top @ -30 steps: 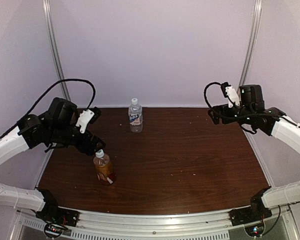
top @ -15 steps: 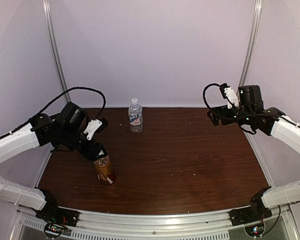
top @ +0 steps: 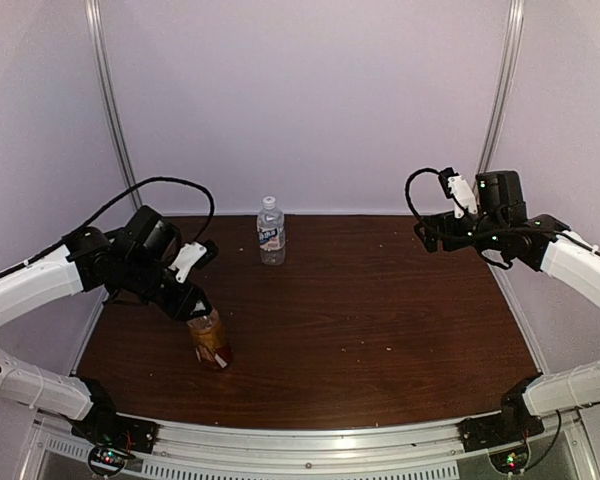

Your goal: Unscrew the bottle caps

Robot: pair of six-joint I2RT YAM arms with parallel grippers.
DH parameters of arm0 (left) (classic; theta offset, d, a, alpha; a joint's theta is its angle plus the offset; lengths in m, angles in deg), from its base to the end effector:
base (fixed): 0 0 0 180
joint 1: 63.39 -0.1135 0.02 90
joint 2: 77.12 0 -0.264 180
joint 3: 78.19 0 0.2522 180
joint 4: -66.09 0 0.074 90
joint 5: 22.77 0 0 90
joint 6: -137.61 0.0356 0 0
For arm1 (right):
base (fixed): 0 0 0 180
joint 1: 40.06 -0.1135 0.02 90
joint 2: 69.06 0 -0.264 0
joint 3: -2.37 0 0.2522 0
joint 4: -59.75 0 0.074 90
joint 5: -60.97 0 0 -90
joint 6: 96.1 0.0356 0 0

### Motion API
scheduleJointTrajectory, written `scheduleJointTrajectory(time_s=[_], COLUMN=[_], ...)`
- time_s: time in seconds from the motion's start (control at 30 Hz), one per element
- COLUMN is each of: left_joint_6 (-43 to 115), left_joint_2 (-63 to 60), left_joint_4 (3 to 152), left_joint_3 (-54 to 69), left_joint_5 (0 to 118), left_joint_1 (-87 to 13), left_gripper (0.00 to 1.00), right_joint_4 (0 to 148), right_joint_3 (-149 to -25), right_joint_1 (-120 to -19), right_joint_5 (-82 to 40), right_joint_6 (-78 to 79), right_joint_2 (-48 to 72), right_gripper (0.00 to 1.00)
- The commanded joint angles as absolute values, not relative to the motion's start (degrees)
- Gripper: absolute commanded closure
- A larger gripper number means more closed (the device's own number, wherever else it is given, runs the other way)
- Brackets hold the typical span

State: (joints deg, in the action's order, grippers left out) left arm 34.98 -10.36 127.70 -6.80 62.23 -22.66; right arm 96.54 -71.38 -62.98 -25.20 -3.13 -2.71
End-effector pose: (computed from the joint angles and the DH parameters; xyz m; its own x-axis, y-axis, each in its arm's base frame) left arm 0.1699 -0.1504 0.2847 -0.7700 0.3756 -0.5158 0.5305 0.8260 -0.1905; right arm 0.2382 0.1033 0.3341 -0.4743 -0.1444 -0.8684 -0.4182 0.9050 0.0779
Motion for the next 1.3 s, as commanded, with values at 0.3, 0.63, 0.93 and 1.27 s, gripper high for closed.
scheduleJointTrajectory(time_s=[0.3,0.63,0.93,1.27], left_joint_6=[39.7,44.0,45.5,46.1], left_joint_2=[-9.3,-3.8,0.6,2.3], left_joint_4=[124.9,112.1,104.8,102.4], left_joint_3=[-2.3,4.7,10.2,12.3], left_joint_5=[55.6,37.1,24.1,19.1], left_joint_1=[-22.4,-22.4,-22.3,-18.7], left_gripper=[0.84,0.87,0.90,0.92], right_joint_4=[97.9,93.8,85.1,81.9], right_joint_3=[-74.3,-72.2,-68.9,-71.6], right_joint_1=[-64.9,-69.1,-74.3,-82.3], right_joint_5=[-23.2,-6.3,14.2,21.6], right_joint_6=[-3.8,-5.2,-4.4,-5.3], right_joint_2=[-3.7,-4.7,-3.5,5.2], right_gripper=[0.00,0.00,0.00,0.00])
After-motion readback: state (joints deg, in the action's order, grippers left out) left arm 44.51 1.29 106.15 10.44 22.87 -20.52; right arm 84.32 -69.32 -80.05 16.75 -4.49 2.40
